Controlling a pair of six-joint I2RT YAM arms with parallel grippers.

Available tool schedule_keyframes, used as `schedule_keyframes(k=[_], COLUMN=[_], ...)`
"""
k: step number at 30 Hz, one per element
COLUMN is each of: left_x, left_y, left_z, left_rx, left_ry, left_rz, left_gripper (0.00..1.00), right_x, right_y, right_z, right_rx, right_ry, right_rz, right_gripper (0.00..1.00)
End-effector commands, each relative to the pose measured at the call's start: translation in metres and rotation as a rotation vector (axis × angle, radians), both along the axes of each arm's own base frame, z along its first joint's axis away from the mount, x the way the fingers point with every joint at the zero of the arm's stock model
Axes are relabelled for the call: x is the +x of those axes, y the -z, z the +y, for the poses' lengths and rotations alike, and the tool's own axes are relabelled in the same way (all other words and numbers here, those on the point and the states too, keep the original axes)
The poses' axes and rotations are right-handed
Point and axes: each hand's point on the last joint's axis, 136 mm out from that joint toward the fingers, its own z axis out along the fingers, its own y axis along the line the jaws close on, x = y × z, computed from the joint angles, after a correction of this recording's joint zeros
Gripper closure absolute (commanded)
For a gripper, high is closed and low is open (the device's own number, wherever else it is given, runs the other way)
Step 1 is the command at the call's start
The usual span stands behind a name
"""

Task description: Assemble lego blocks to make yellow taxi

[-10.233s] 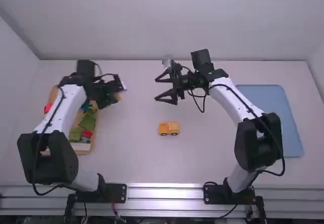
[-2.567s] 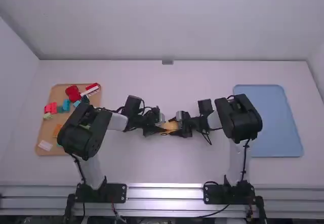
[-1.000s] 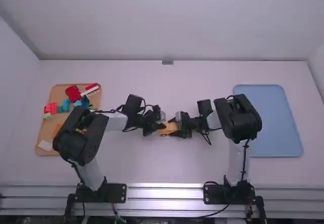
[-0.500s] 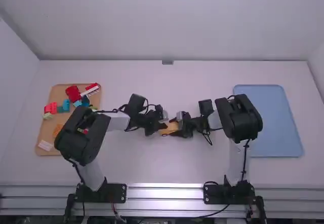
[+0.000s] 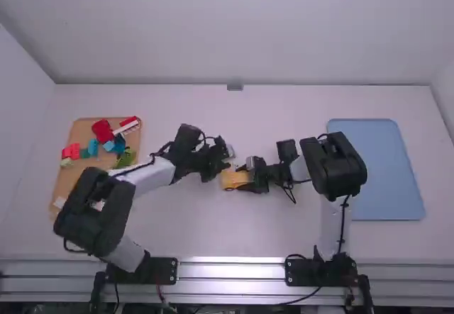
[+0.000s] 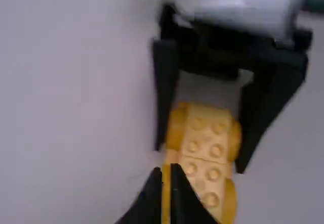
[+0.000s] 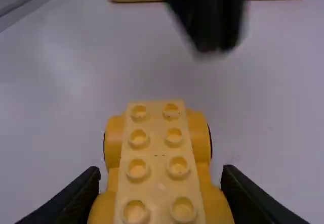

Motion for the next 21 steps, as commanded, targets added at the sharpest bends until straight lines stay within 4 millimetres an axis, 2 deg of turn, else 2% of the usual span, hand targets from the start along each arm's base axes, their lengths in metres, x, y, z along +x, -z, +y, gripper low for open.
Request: schedule_keyframes(k=[1, 4, 5, 6, 7, 11, 15, 16, 17, 21], left_x=[0.020, 0.017, 0.014, 0.014, 0.010, 0.003, 0.003, 0.002, 0.001, 0.000], left_y=[-0.042, -0.064, -0.071, -0.073, -0.078, -0.088, -0.088, -0.087, -0.086, -0.084], left_z=[0.014, 0.029, 0.036, 0.037, 0.043, 0.058, 0.064, 0.064, 0.064, 0.064], left_rx=[0.005, 0.042, 0.061, 0.065, 0.074, 0.076, 0.096, 0.100, 0.100, 0.107], left_ry=[-0.150, -0.209, -0.236, -0.242, -0.264, -0.367, -0.410, -0.410, -0.409, -0.407], left_rz=[-0.086, -0.138, -0.151, -0.155, -0.153, -0.125, -0.119, -0.116, -0.113, -0.104], left_gripper=[0.76, 0.51, 0.30, 0.25, 0.01, 0.01, 0.01, 0.01, 0.01, 0.01], right_x=[0.007, 0.014, 0.016, 0.016, 0.018, 0.017, 0.017, 0.016, 0.014, 0.014], right_y=[0.015, 0.012, 0.011, 0.012, 0.010, 0.008, 0.015, 0.017, 0.015, 0.003], right_z=[-0.006, -0.011, -0.013, -0.014, -0.017, -0.025, -0.026, -0.025, -0.023, -0.022], right_rx=[-0.073, -0.070, -0.070, -0.071, -0.072, -0.079, -0.149, -0.168, -0.179, -0.212], right_ry=[0.060, 0.081, 0.089, 0.091, 0.101, 0.126, 0.154, 0.155, 0.152, 0.176], right_rz=[0.049, 0.051, 0.047, 0.046, 0.045, 0.043, 0.023, 0.015, 0.003, -0.039], right_gripper=[0.52, 0.51, 0.51, 0.51, 0.51, 0.47, 0.43, 0.37, 0.25, 0.12])
